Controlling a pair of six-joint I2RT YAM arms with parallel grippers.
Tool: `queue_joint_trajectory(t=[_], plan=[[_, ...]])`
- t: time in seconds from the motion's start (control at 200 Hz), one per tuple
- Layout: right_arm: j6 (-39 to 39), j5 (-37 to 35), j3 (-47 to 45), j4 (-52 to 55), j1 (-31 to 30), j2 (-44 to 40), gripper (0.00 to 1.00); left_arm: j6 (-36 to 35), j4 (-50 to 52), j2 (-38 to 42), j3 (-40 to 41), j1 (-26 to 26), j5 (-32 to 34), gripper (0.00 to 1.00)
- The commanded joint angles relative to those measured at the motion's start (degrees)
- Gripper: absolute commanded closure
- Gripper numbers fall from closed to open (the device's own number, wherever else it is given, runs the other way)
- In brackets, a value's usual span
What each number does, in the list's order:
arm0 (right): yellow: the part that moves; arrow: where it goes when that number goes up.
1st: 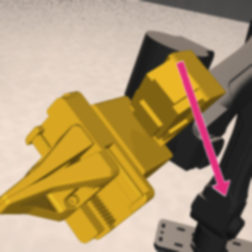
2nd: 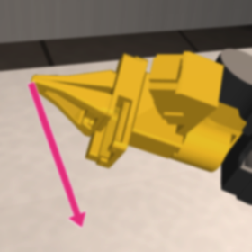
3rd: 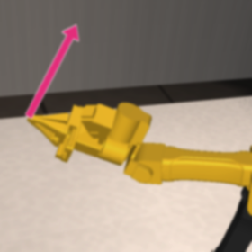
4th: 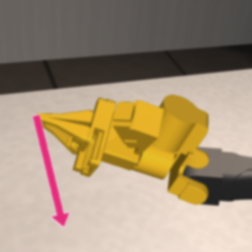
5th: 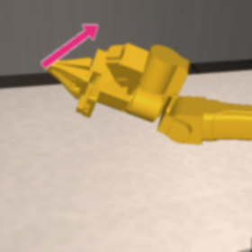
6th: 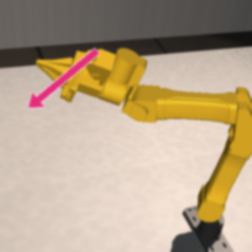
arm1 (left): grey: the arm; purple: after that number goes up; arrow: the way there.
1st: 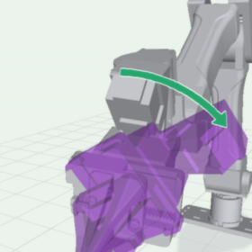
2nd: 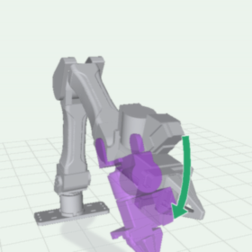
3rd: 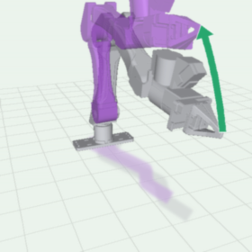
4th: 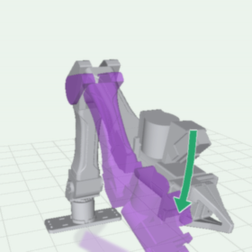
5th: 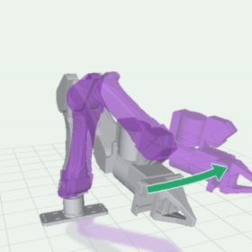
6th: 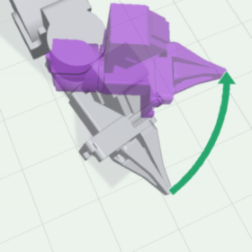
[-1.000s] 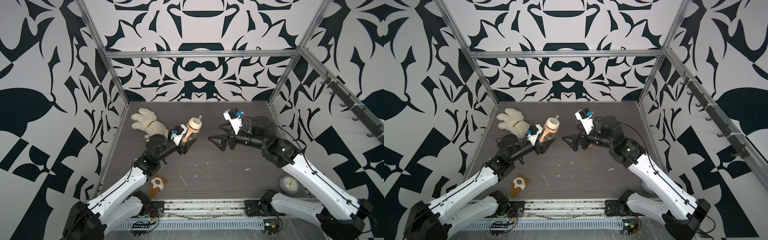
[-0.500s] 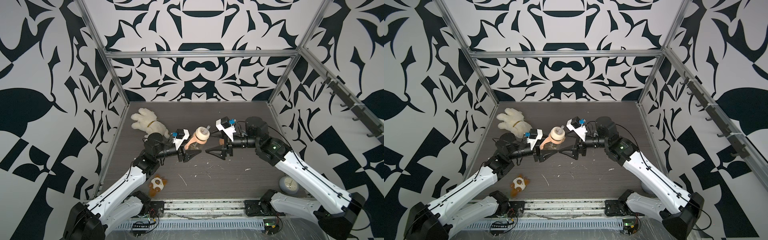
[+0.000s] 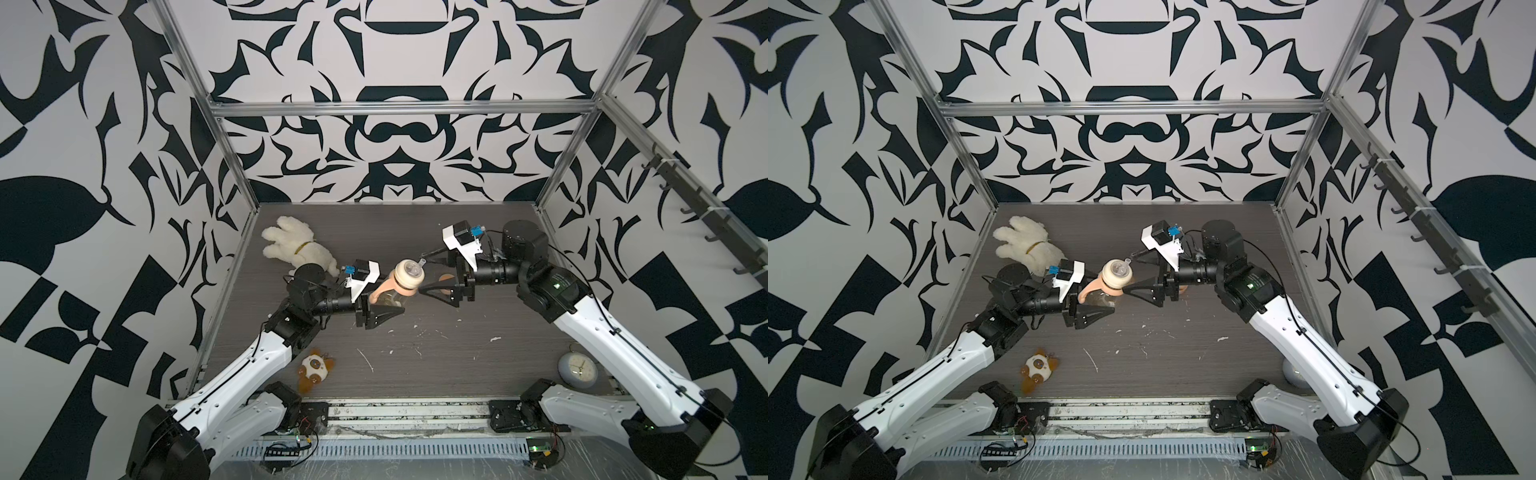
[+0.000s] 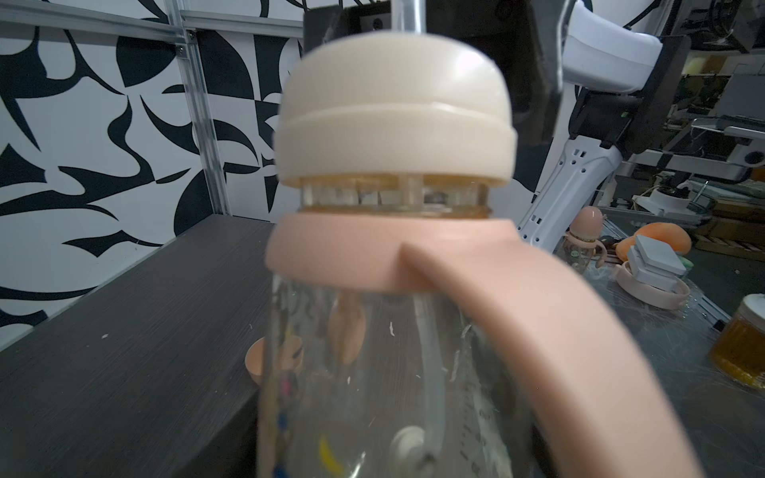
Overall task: Assemble the baby bottles
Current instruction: Screw the nipple onto the baby bottle.
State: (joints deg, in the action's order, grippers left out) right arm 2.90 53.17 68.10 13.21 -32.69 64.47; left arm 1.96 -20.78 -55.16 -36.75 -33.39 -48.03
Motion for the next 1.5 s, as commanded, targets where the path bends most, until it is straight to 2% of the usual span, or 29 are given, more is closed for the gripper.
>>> queue_joint_trajectory(t=[0.0, 0.16, 0.31, 0.655, 0.785, 0.93, 1.04, 1.145, 1.25, 1.355, 1.495], plan=[[-0.47, 3.17, 3.00, -3.40, 0.09, 1.63, 0.20, 0.59, -1.29, -0.45, -2.44, -0.05, -2.20, 0.90], [-0.85, 6.08, 4.31, -4.00, 0.10, 3.45, 0.25, 0.68, -1.35, -0.68, -2.45, -0.03, -2.18, 0.89], [0.19, 7.19, 5.07, -2.46, -0.09, 4.24, 0.26, 0.77, -1.29, -0.92, -2.68, -0.01, -2.10, 0.89], [4.56, 6.42, 7.84, 3.31, -3.08, 6.97, 0.31, 0.79, -1.02, -0.98, -2.96, -0.01, -2.41, 0.90], [4.43, 6.50, 8.19, 3.31, -3.26, 7.32, 0.46, 0.84, -0.94, -1.18, -3.01, -0.01, -2.34, 0.90], [4.45, 6.13, 8.28, 3.93, -3.95, 7.90, 0.67, 0.94, -0.95, -0.92, -3.06, -0.02, -1.79, 0.91], [4.56, 5.30, 8.04, 4.71, -4.28, 8.16, 0.72, 0.62, -0.37, -0.65, -3.23, -0.01, -0.48, 0.92], [3.59, 3.97, 6.33, 2.78, -5.06, 7.87, 0.73, 0.12, -0.44, -0.11, -3.22, -0.01, 2.71, 0.93], [-2.19, 0.85, 2.71, -4.88, -6.39, 7.86, 0.76, -0.97, 0.28, 0.85, -3.50, -0.18, 9.84, 0.95], [-9.16, -6.39, -2.09, -14.47, -7.78, 7.93, 0.80, -1.77, -0.74, 2.86, -2.81, -1.02, 18.16, 1.00], [-9.36, -21.32, -3.58, -13.65, -11.21, 8.39, 0.82, -6.06, 0.03, 4.68, -2.45, -4.40, 28.27, 1.00]])
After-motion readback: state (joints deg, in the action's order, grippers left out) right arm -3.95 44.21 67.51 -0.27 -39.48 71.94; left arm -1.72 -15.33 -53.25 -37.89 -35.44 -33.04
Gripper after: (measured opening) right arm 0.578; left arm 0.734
